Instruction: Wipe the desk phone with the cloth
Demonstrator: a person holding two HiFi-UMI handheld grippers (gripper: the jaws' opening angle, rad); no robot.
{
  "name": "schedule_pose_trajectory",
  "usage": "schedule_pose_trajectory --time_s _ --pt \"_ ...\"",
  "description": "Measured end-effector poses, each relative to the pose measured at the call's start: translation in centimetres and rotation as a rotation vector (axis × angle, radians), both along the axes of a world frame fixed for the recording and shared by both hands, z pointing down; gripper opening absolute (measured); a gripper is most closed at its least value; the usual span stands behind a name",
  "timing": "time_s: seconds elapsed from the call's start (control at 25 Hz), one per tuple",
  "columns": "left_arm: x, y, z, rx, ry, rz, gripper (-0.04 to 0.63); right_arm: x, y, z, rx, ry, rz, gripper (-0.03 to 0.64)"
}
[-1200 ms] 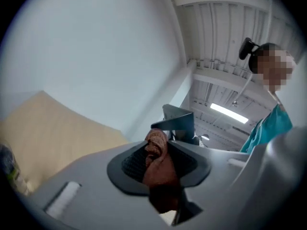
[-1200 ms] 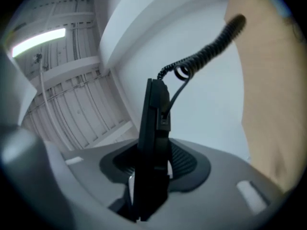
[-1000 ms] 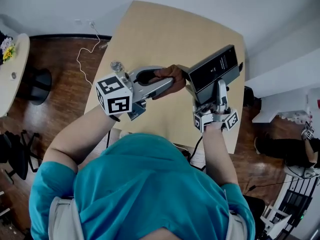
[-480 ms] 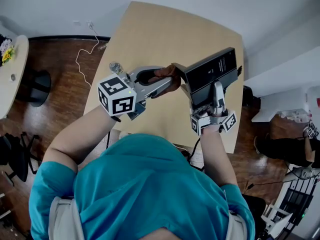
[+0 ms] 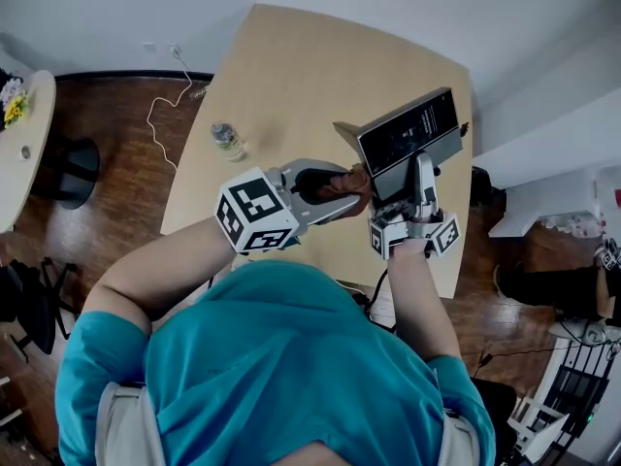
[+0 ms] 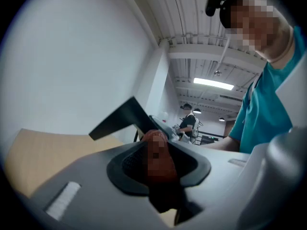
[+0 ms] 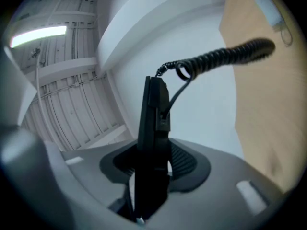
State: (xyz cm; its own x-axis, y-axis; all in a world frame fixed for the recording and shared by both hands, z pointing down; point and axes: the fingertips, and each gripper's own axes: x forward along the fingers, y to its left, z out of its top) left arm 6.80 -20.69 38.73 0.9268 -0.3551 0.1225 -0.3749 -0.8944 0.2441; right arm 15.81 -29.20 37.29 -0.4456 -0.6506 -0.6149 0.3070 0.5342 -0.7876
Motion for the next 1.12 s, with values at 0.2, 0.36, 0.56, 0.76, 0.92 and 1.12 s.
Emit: schedule_pose_trajectory --time_s 0.2,0.36,0.56,0.76,0.92,1.12 --pt "-0.8 -0.7 1.9 -0.048 0.002 -0.023 0.127 -0.7 0.3 -1.3 0.035 -0.028 -0.032 0.166" --pt "-3.6 -3.7 3.2 -0.068 -0.024 -0.116 0.127 -0.7 0.8 -1.3 0.035 -0.083 -0.057 0.166" --pt "-7.6 -5.7 5.9 -0.161 -0.028 -0.229 0.127 -1.0 1.7 -0.7 0.048 -0.019 -0.1 0.166" --pt "-11.8 -1.6 9.3 -0.301 -0.013 -0.259 0.127 -3.3 0.9 6.6 -0.074 0.254 -0.256 0.166" --pt "-15.5 2.0 12.6 -0.454 0.058 -0.327 0.127 -5.8 0.0 17.0 -0.225 0.489 -0.42 0.166" --pt "-20.2 4.2 14.2 -0.543 0.125 -0.45 0.127 -8.6 -0.6 26.7 -0.364 0.655 -0.553 0.166"
